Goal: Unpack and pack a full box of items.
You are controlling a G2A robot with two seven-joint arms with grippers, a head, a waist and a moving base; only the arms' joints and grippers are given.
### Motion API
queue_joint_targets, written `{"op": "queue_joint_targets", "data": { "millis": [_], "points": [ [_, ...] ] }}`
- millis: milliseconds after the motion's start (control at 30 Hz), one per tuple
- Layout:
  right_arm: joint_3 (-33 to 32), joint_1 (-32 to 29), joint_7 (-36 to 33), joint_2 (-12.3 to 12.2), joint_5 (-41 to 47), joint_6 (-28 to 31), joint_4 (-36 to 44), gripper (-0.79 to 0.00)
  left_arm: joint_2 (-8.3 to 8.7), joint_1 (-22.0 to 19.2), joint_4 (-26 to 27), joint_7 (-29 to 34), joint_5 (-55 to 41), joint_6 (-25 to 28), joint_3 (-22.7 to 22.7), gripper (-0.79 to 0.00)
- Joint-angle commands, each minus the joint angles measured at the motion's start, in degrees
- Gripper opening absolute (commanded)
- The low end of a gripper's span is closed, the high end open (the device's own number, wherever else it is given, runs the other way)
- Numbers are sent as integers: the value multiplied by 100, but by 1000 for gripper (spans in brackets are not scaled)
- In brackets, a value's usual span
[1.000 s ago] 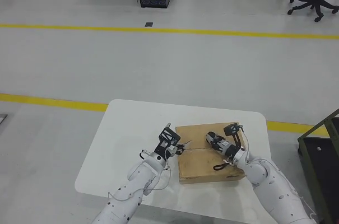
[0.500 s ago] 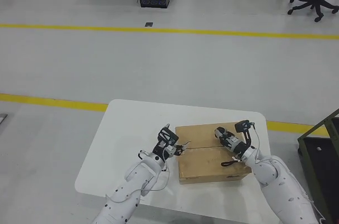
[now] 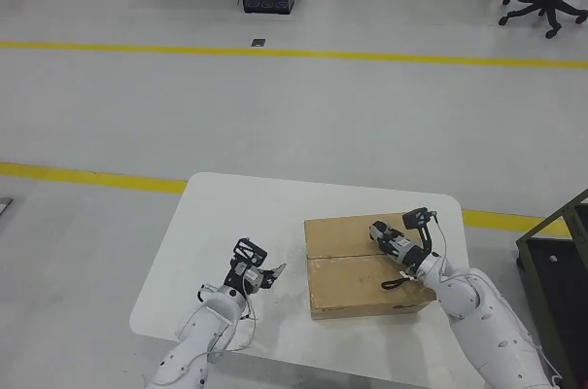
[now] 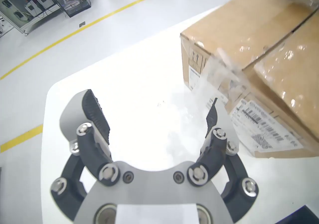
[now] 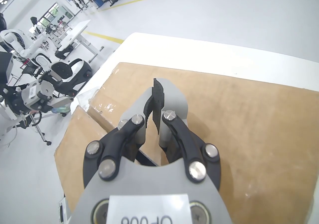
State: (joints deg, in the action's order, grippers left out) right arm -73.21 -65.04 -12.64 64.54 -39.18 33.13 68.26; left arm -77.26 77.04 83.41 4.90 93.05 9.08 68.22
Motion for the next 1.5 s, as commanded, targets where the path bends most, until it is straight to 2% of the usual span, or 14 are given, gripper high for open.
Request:
{"op": "queue_joint_targets", "data": {
  "millis": [0,233,500,767,867,900,967,1000,1133,1167,1467],
  "points": [
    [15,17,4,4,-14,5,-24,-785,-9,-100,-271,-72,342,-119,-138,0],
    [18,30,17,7,-35,6,-80,-785,-131,-627,-1274,-405,506,-233,-627,0],
    [29,-15,63,13,-41,-18,-66,-785,-315,-1258,-2167,-772,440,-424,-1065,0],
    [31,-41,81,17,-48,-29,-79,-785,-432,-1532,-2620,-1211,289,-470,-1275,-6],
    [33,-49,79,19,-47,-35,-68,-785,-468,-1588,-2659,-1291,354,-571,-1363,-126],
    [35,-52,80,20,-48,-39,-63,-785,-480,-1605,-2670,-1307,362,-579,-1389,-203],
    [40,-53,74,21,-52,-39,-55,-785,-497,-1632,-2686,-1370,405,-581,-1442,-434],
    [40,-52,73,21,-52,-39,-55,-785,-505,-1636,-2702,-1388,421,-590,-1463,-456],
    [50,-50,74,25,-63,-50,-68,-785,-523,-1641,-2732,-1490,483,-612,-1516,-751],
    [53,-48,73,27,-59,-51,-73,-785,-526,-1642,-2737,-1508,493,-621,-1519,-785],
    [102,-6,65,45,-44,-46,-104,-785,-529,-1589,-2701,-1671,498,-769,-1458,-785]
  ]
}}
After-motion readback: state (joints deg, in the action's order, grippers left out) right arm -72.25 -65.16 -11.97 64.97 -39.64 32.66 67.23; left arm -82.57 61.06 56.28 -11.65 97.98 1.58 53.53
